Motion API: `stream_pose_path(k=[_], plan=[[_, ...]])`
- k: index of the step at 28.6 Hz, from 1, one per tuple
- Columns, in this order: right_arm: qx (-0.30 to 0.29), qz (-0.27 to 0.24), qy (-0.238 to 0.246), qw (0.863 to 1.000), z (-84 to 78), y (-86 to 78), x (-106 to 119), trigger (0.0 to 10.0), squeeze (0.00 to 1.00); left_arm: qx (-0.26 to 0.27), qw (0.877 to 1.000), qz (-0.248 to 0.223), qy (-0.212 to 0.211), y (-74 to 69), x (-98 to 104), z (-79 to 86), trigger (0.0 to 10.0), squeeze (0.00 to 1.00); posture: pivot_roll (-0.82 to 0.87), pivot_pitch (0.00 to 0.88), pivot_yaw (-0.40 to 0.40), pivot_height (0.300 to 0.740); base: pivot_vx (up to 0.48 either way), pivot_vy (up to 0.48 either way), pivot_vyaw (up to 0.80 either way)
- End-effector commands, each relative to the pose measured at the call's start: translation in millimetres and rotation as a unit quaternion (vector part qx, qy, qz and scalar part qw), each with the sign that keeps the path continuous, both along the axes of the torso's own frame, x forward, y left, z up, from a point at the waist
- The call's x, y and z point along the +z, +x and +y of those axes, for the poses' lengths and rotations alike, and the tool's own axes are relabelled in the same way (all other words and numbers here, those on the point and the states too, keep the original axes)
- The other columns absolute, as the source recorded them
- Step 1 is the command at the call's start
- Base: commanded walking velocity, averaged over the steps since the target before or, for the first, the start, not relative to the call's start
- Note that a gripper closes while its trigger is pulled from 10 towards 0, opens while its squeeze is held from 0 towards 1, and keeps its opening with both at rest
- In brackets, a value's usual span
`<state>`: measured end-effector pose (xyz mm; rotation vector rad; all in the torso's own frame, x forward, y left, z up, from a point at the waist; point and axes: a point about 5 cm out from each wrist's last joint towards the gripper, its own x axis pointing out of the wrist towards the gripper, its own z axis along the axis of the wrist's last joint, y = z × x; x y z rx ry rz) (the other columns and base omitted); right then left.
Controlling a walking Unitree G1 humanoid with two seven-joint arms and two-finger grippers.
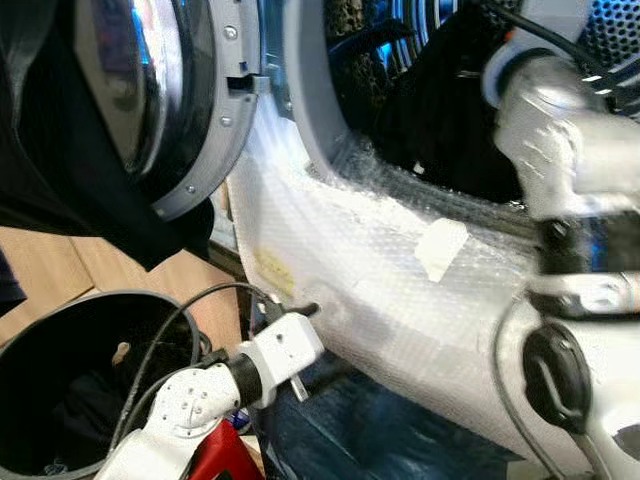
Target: Clothes washing
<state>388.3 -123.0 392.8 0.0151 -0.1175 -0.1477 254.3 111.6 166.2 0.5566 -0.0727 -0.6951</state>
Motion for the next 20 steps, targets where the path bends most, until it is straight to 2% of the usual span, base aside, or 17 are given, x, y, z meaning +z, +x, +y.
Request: stream_pose_path(k=[1, 2, 6, 10, 14, 16, 17, 18, 20], plan=[[-0.04, 0.063, 0.027, 0.997, -7.6, -0.8, -19, 10.0, 0.0, 0.102, 0.995, -0.009, 0.012, 8.5, -5, 23.8, 10.0, 0.0, 0.02, 0.014, -0.124, 0.74, 0.0, 0.0, 0.0], [-0.044, 0.082, 0.035, 0.995, -8.3, -1.8, -24, 10.0, 0.0, 0.129, 0.992, -0.014, 0.007, 10.6, -4, 29.8, 10.0, 0.0, 0.02, 0.015, -0.126, 0.74, 0.0, 0.0, 0.0], [-0.055, 0.118, 0.049, 0.99, -9.8, -8.0, -34, 10.0, 0.0, 0.178, 0.984, -0.027, -0.006, 14.1, -1, 41.7, 10.0, 0.0, 0.02, 0.028, -0.13, 0.74, 0.0, 0.0, 0.0], [-0.096, 0.127, 0.049, 0.986, -15.5, -25.0, -38, 10.0, 0.0, 0.193, 0.981, -0.03, -0.011, 15.8, -1, 42.4, 10.0, 0.0, 0.0, 0.035, -0.129, 0.74, 0.0, 0.0, 0.0], [-0.129, 0.17, 0.038, 0.976, -26.3, -37.4, -51, 10.0, 0.0, 0.196, 0.98, -0.034, -0.018, 17.0, -2, 38.0, 10.0, 0.0, -0.02, 0.043, -0.127, 0.74, 0.0, 0.0, 0.0], [-0.109, 0.209, 0.034, 0.971, -30.2, -47.7, -64, 10.0, 0.0, 0.197, 0.98, -0.035, -0.019, 18.0, -3, 35.5, 10.0, 0.0, -0.03, 0.051, -0.124, 0.74, 0.0, 0.0, 0.0], [-0.109, 0.209, 0.034, 0.971, -30.2, -47.7, -64, 10.0, 0.0, 0.197, 0.98, -0.035, -0.019, 18.0, -3, 35.5, 10.0, 0.0, -0.03, 0.051, -0.124, 0.74, 0.0, 0.0, 0.0], [-0.085, 0.221, 0.019, 0.971, -28.6, -51.0, -67, 10.0, 0.0, 0.197, 0.98, -0.035, -0.018, 18.4, -4, 35.5, 10.0, 0.0, -0.03, 0.051, -0.124, 0.74, 0.0, 0.0, 0.0], [-0.078, 0.218, 0.012, 0.973, -35.5, -62.5, -69, 10.0, 0.0, 0.196, 0.98, -0.034, -0.011, 19.2, -5, 35.2, 10.0, 0.0, -0.04, 0.057, -0.125, 0.74, 0.0, 0.0, 0.0]])
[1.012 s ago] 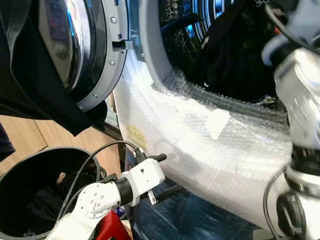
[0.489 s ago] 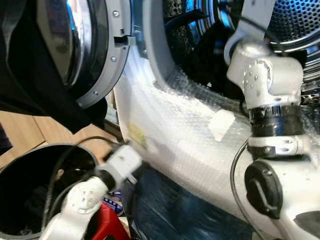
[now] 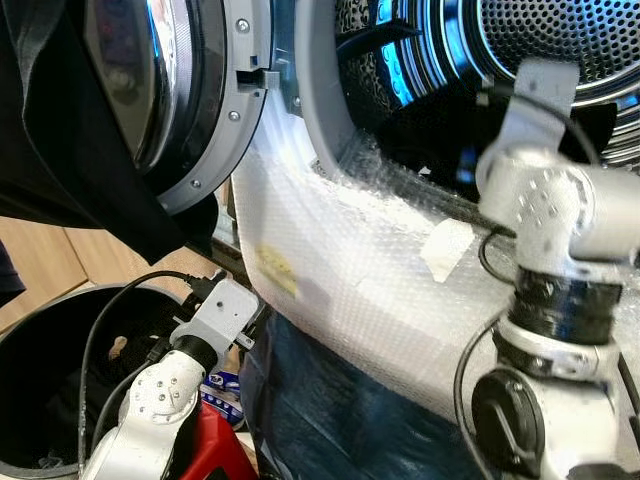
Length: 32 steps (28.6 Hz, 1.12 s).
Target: Clothes washing
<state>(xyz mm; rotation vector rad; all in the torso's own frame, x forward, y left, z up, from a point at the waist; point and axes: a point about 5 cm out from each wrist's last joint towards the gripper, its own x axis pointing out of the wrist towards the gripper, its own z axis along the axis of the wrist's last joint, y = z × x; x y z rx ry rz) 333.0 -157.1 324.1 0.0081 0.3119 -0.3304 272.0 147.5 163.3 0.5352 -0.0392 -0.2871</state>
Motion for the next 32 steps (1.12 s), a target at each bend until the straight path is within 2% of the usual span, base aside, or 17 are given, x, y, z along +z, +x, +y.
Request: stream_pose_path(k=[1, 5, 8, 9, 10, 12, 16, 20, 25, 27, 30, 32], plan=[[0.012, 0.005, -0.004, 1.0, -3.3, -11.9, -1, 10.0, 0.0, -0.001, 1.0, 0.002, 0.01, 1.8, -2, -0.6, 10.0, 0.0, -0.06, 0.06, -0.118, 0.74, 0.0, 0.0, 0.0], [0.036, -0.003, -0.009, 0.999, -8.6, -20.4, -5, 10.0, 0.0, -0.008, 1.0, 0.006, 0.005, 2.7, -4, -3.3, 10.0, 0.0, -0.07, 0.059, -0.11, 0.74, 0.0, 0.0, 0.0], [0.065, -0.031, 0.01, 0.997, -9.0, -27.9, -3, 10.0, 0.0, -0.015, 1.0, 0.006, 0.002, 4.4, -4, -6.0, 10.0, 0.0, -0.08, 0.06, -0.103, 0.74, 0.0, 0.0, 0.0], [0.1, -0.036, 0.002, 0.994, -6.0, -31.6, -6, 10.0, 0.0, -0.016, 1.0, 0.006, 0.003, 5.0, -4, -6.2, 10.0, 0.0, -0.08, 0.062, -0.102, 0.74, 0.0, 0.0, 0.0], [0.161, -0.039, -0.008, 0.986, -0.5, -38.9, -13, 10.0, 0.0, -0.017, 1.0, 0.007, 0.004, 5.9, -4, -6.2, 10.0, 0.0, -0.08, 0.055, -0.1, 0.74, 0.0, 0.0, 0.0], [0.201, -0.04, -0.006, 0.979, 1.3, -44.3, -17, 10.0, 0.0, -0.02, 1.0, 0.008, 0.004, 6.5, -4, -6.3, 10.0, 0.0, -0.09, 0.048, -0.095, 0.74, 0.0, 0.0, 0.0], [0.272, -0.027, -0.018, 0.962, -6.2, -54.8, -22, 10.0, 0.0, -0.024, 1.0, 0.008, 0.005, 6.6, -5, -6.9, 10.0, 0.0, -0.08, 0.029, -0.096, 0.74, 0.0, 0.0, 0.0], [0.283, -0.015, -0.019, 0.959, -13.6, -58.9, -28, 10.0, 0.0, -0.021, 1.0, 0.001, 0.001, 8.2, -2, -6.7, 10.0, 0.0, -0.07, 0.017, -0.097, 0.74, 0.0, 0.0, 0.0], [0.313, -0.026, -0.03, 0.949, -21.0, -64.2, -14, 10.0, 0.0, -0.013, 1.0, -0.004, -0.005, 10.8, -1, -3.7, 10.0, 0.0, -0.08, 0.026, -0.102, 0.74, 0.0, 0.0, 0.0], [0.321, -0.03, -0.047, 0.946, -23.0, -68.5, -10, 10.0, 0.0, -0.012, 1.0, -0.006, -0.007, 12.1, 0, -3.7, 10.0, 0.0, -0.09, 0.034, -0.104, 0.74, 0.0, 0.0, 0.0], [0.325, -0.029, -0.106, 0.939, -22.6, -79.1, -9, 10.0, 0.0, -0.01, 1.0, -0.007, -0.016, 13.6, 0, -4.9, 10.0, 0.0, -0.1, 0.026, -0.106, 0.74, 0.0, 0.0, 0.0], [0.338, -0.024, -0.109, 0.935, -21.3, -82.2, -12, 10.0, 0.0, -0.011, 1.0, -0.008, -0.019, 14.3, 0, -5.6, 10.0, 0.0, -0.1, 0.025, -0.104, 0.74, 0.0, 0.0, 0.0]])
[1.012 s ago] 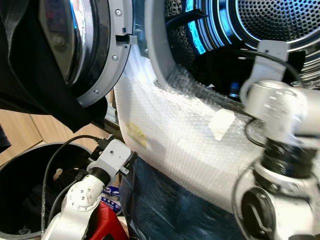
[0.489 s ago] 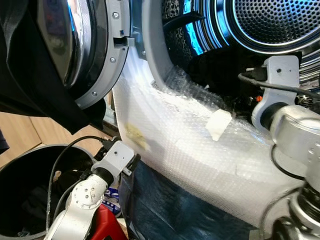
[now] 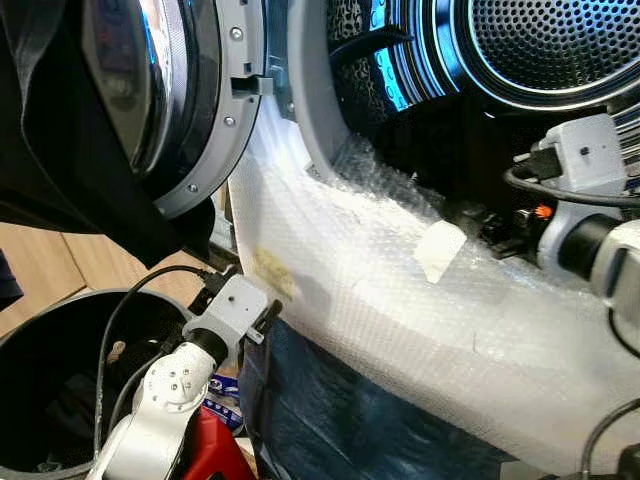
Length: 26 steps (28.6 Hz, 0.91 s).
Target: Clothes washing
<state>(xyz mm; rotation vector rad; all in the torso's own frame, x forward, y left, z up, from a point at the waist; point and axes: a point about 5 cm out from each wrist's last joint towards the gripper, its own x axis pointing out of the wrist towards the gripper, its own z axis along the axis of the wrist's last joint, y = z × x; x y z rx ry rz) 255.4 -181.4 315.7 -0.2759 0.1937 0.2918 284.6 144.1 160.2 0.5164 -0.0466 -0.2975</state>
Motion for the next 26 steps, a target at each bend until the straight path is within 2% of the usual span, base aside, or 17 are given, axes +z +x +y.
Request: stream_pose_path(k=[1, 5, 10, 18, 21, 26], plan=[[0.015, 0.009, -0.014, 1.0, 3.0, -4.6, -4, 10.0, 0.0, -0.005, 1.0, -0.007, -0.009, 1.7, 3, -2.2, 10.0, 0.0, -0.1, 0.025, -0.104, 0.74, 0.0, 0.0, 0.0], [0.058, 0.029, -0.007, 0.998, 9.6, -10.9, -12, 10.0, 0.0, -0.006, 1.0, -0.009, -0.012, 3.2, 5, -3.0, 10.0, 0.0, -0.1, 0.027, -0.098, 0.74, 0.0, 0.0, 0.0], [0.06, 0.039, -0.018, 0.997, 7.9, -15.0, -19, 10.0, 0.0, -0.004, 1.0, -0.009, -0.01, 3.4, 4, 0.0, 10.0, 0.0, -0.09, 0.027, -0.097, 0.74, 0.0, 0.0, 0.0], [0.094, 0.018, -0.04, 0.995, 10.5, -27.1, -12, 10.0, 0.0, -0.009, 0.999, -0.026, -0.017, 6.1, 12, -1.1, 10.0, 0.0, -0.1, 0.04, -0.09, 0.74, 0.0, 0.0, 0.0], [0.116, 0.003, -0.022, 0.993, 15.1, -32.0, -9, 10.0, 0.0, -0.014, 0.999, -0.024, -0.02, 6.3, 14, -1.9, 10.0, 0.0, -0.11, 0.039, -0.077, 0.74, 0.0, 0.0, 0.0], [0.122, 0.009, -0.03, 0.992, 14.4, -39.2, -17, 10.0, 0.0, -0.022, 0.999, -0.02, -0.014, 7.2, 12, -2.3, 10.0, 0.0, -0.12, 0.038, -0.072, 0.74, 0.0, 0.0, 0.0]])
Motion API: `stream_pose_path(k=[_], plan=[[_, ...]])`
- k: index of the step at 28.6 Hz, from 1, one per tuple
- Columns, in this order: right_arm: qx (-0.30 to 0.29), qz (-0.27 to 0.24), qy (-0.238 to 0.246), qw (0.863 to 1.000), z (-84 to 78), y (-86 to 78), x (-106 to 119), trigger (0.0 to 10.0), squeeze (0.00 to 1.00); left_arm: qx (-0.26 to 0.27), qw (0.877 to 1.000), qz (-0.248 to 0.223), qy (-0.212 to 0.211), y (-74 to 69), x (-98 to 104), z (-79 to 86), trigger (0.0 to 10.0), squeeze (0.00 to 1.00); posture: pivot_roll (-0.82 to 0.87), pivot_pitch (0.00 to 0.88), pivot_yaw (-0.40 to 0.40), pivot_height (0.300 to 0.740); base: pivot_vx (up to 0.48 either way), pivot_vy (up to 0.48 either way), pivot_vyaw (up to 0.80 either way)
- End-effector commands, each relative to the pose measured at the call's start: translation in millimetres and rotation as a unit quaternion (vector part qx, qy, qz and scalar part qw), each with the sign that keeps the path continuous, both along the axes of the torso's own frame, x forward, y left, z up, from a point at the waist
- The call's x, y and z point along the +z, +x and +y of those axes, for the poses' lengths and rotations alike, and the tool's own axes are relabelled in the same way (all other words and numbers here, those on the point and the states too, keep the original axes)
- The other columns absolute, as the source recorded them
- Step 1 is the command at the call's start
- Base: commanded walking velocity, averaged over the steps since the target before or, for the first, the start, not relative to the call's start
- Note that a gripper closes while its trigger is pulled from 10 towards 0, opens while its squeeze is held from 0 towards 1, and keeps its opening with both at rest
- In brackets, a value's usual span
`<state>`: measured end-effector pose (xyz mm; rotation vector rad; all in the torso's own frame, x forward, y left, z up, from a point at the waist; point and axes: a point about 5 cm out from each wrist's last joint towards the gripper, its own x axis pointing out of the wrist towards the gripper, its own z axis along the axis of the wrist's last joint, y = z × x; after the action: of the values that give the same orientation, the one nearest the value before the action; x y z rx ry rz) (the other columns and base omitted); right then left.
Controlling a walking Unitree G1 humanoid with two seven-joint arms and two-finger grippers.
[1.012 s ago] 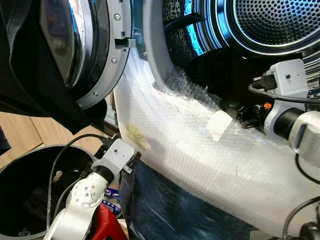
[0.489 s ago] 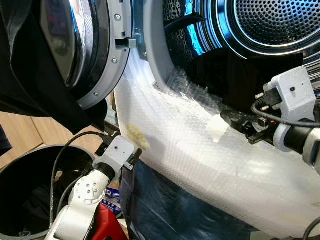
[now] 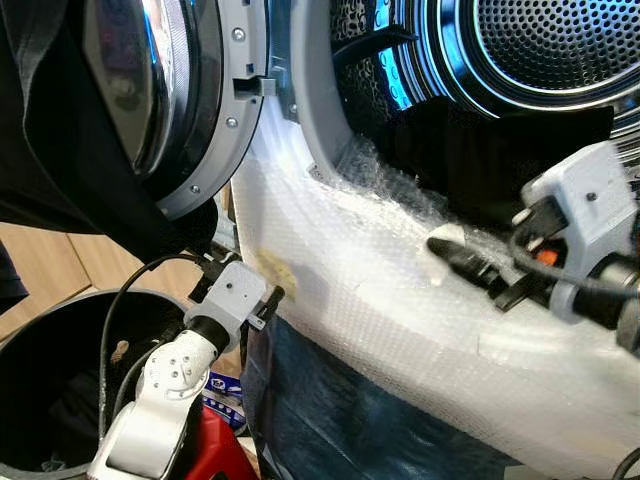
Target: Clothes washing
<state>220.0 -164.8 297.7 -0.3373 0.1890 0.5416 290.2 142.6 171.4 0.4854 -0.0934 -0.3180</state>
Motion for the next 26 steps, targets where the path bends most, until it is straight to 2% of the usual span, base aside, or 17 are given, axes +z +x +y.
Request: stream_pose_path(k=[1, 10, 16, 17, 18, 19, 20, 22, 23, 25, 26], plan=[[-0.005, -0.008, -0.017, 1.0, -2.3, -4.5, 2, 10.0, 0.0, -0.007, 1.0, -0.003, 0.004, 1.7, 1, -0.7, 10.0, 0.0, -0.12, 0.038, -0.072, 0.74, 0.0, 0.0, 0.0], [0.006, -0.034, -0.009, 0.999, 0.3, -5.8, 13, 10.0, 0.0, -0.003, 1.0, -0.015, 0.002, 4.8, 6, 0.4, 10.0, 0.0, -0.09, 0.04, -0.073, 0.74, 0.0, 0.0, 0.0], [0.066, -0.05, 0.017, 0.996, 3.3, -17.3, 18, 10.0, 0.0, 0.004, 1.0, -0.016, 0.0, 4.1, 5, 3.4, 10.0, 0.0, -0.09, 0.036, -0.076, 0.74, 0.0, 0.0, 0.0], [0.103, -0.071, 0.045, 0.991, 6.5, -24.6, 18, 10.0, 0.0, 0.004, 1.0, -0.017, -0.001, 4.2, 5, 3.0, 10.0, 0.0, -0.1, 0.034, -0.078, 0.74, 0.0, 0.0, 0.0], [0.113, -0.083, 0.055, 0.989, 7.4, -27.6, 19, 10.0, 0.0, 0.003, 1.0, -0.017, -0.002, 4.4, 5, 2.5, 10.0, 0.0, -0.1, 0.03, -0.079, 0.74, 0.0, 0.0, 0.0], [0.137, -0.147, 0.083, 0.976, 13.7, -34.2, 26, 10.0, 0.0, 0.001, 1.0, -0.022, -0.008, 5.6, 7, 0.6, 10.0, 0.0, -0.1, 0.031, -0.081, 0.74, 0.0, 0.0, 0.0], [0.143, -0.175, 0.091, 0.97, 16.1, -37.0, 29, 10.0, 0.0, 0.0, 1.0, -0.023, -0.01, 6.1, 7, -0.1, 10.0, 0.0, -0.1, 0.031, -0.081, 0.74, 0.0, 0.0, 0.0], [0.151, -0.201, 0.111, 0.962, 19.3, -39.9, 29, 10.0, 0.0, -0.001, 1.0, -0.025, -0.012, 6.5, 8, -1.4, 10.0, 0.0, -0.1, 0.028, -0.085, 0.74, 0.0, 0.0, 0.0], [0.159, -0.174, 0.118, 0.965, 23.1, -40.0, 16, 10.0, 0.0, 0.002, 0.999, -0.031, -0.012, 6.3, 9, -1.4, 10.0, 0.0, -0.1, 0.031, -0.085, 0.74, 0.0, 0.0, 0.0], [0.195, -0.126, 0.166, 0.959, 26.3, -42.4, 1, 10.0, 0.0, 0.01, 0.999, -0.031, -0.015, 5.4, 9, 0.9, 10.0, 0.0, -0.1, 0.026, -0.083, 0.74, 0.0, 0.0, 0.0], [0.224, -0.106, 0.208, 0.946, 26.4, -45.7, -4, 10.0, 0.0, 0.014, 0.999, -0.031, -0.013, 5.2, 8, 2.5, 10.0, 0.0, -0.1, 0.026, -0.082, 0.74, 0.0, 0.0, 0.0]])
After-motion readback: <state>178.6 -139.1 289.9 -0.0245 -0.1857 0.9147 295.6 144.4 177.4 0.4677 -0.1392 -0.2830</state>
